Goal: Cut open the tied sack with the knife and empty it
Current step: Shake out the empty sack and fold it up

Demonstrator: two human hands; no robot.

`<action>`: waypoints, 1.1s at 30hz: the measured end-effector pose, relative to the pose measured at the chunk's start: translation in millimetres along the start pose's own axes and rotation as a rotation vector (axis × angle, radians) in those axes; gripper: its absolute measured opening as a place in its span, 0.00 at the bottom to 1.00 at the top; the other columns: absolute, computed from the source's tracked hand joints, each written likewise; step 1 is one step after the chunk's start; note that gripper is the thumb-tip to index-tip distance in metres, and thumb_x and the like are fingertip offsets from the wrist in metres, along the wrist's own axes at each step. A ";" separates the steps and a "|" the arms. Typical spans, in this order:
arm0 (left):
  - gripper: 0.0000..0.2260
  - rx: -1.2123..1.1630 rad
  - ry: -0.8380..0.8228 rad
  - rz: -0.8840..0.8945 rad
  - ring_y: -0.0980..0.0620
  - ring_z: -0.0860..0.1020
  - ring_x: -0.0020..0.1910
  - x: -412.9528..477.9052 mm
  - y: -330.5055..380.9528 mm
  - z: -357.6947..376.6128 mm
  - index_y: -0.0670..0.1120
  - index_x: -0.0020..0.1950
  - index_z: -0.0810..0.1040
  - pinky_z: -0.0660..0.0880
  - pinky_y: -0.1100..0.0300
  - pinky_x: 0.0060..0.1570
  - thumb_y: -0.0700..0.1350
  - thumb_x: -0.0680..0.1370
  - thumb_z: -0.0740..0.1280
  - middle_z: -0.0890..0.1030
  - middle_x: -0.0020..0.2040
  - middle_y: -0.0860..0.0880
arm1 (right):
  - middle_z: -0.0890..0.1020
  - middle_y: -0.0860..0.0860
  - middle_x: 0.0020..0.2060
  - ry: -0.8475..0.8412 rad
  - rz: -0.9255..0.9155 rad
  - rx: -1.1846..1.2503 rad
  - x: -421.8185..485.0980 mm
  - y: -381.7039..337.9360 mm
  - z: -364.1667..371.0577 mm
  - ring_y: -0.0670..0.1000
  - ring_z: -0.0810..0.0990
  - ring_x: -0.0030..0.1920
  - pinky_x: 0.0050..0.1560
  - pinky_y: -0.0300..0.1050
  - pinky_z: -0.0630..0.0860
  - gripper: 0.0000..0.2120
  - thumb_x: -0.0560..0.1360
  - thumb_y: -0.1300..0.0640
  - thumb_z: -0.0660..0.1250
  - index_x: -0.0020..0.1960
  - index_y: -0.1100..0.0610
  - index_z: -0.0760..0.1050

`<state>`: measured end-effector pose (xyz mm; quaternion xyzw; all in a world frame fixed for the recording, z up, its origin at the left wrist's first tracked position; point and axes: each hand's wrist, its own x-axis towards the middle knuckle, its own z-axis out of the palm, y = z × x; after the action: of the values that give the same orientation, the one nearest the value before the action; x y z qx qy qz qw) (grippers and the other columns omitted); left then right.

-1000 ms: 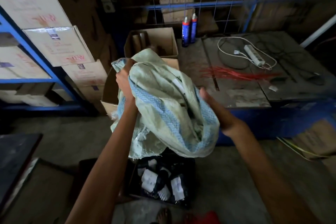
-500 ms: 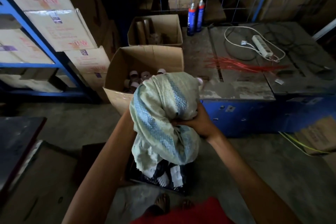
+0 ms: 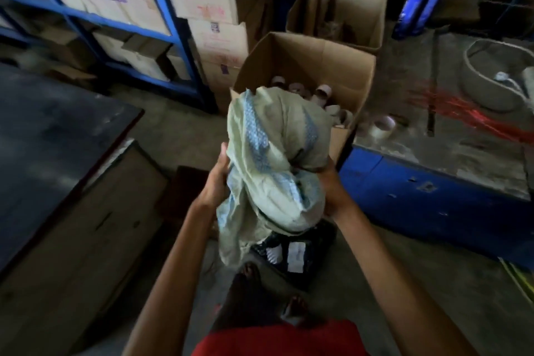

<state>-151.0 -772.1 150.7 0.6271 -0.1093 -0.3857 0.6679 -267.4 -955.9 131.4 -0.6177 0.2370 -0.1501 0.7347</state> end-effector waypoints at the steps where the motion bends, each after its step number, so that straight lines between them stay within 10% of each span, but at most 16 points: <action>1: 0.22 -0.038 0.004 -0.007 0.61 0.86 0.52 -3.3 -1.9 -6.2 0.57 0.53 0.86 0.83 0.63 0.52 0.63 0.83 0.54 0.88 0.47 0.59 | 0.84 0.54 0.54 -0.006 -0.030 -0.004 8.3 6.0 10.4 0.49 0.85 0.54 0.54 0.48 0.81 0.24 0.69 0.63 0.76 0.63 0.63 0.74; 5: 0.37 -0.050 0.073 0.082 0.55 0.84 0.60 -16.4 -26.0 -47.3 0.53 0.67 0.75 0.81 0.58 0.57 0.63 0.62 0.80 0.85 0.61 0.51 | 0.80 0.61 0.64 -0.141 -0.019 -0.150 35.1 25.4 62.1 0.58 0.80 0.63 0.61 0.58 0.78 0.34 0.69 0.67 0.77 0.72 0.63 0.67; 11: 0.27 0.013 0.388 0.154 0.52 0.85 0.56 10.1 -33.8 -125.5 0.47 0.60 0.79 0.81 0.57 0.53 0.46 0.63 0.78 0.86 0.56 0.48 | 0.79 0.46 0.65 -0.197 -0.045 -0.302 80.6 55.1 150.8 0.50 0.79 0.65 0.60 0.53 0.80 0.46 0.62 0.54 0.84 0.71 0.41 0.61; 15: 0.27 -0.044 0.509 0.082 0.48 0.85 0.58 52.9 -68.9 -199.9 0.45 0.62 0.79 0.82 0.53 0.54 0.45 0.64 0.79 0.86 0.57 0.47 | 0.77 0.44 0.66 -0.295 0.051 -0.363 141.3 92.9 204.2 0.46 0.77 0.67 0.61 0.41 0.77 0.48 0.63 0.47 0.83 0.74 0.49 0.60; 22: 0.41 -0.083 0.588 -0.167 0.45 0.81 0.65 155.2 -182.7 -316.8 0.42 0.74 0.70 0.78 0.40 0.65 0.47 0.64 0.81 0.82 0.66 0.43 | 0.76 0.43 0.68 -0.437 0.313 -0.463 249.4 247.3 253.9 0.44 0.76 0.67 0.68 0.54 0.74 0.42 0.67 0.46 0.77 0.75 0.45 0.61; 29: 0.33 0.002 0.612 -0.306 0.59 0.78 0.62 278.7 -350.1 -399.0 0.48 0.72 0.71 0.75 0.76 0.56 0.41 0.70 0.81 0.78 0.65 0.52 | 0.72 0.41 0.66 -0.499 0.382 -0.620 352.0 443.0 284.7 0.39 0.72 0.65 0.63 0.29 0.70 0.33 0.68 0.43 0.74 0.69 0.42 0.64; 33: 0.37 0.155 0.568 -0.363 0.53 0.72 0.70 339.5 -431.0 -428.6 0.43 0.76 0.67 0.69 0.60 0.70 0.43 0.71 0.80 0.73 0.73 0.43 | 0.72 0.56 0.72 -0.570 0.430 -0.843 395.4 545.6 271.0 0.57 0.70 0.73 0.72 0.56 0.68 0.32 0.76 0.51 0.72 0.75 0.57 0.64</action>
<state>186.3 -634.6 -442.6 0.7674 0.1652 -0.2988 0.5428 171.1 -827.5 -433.3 -0.8123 0.1892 0.2842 0.4728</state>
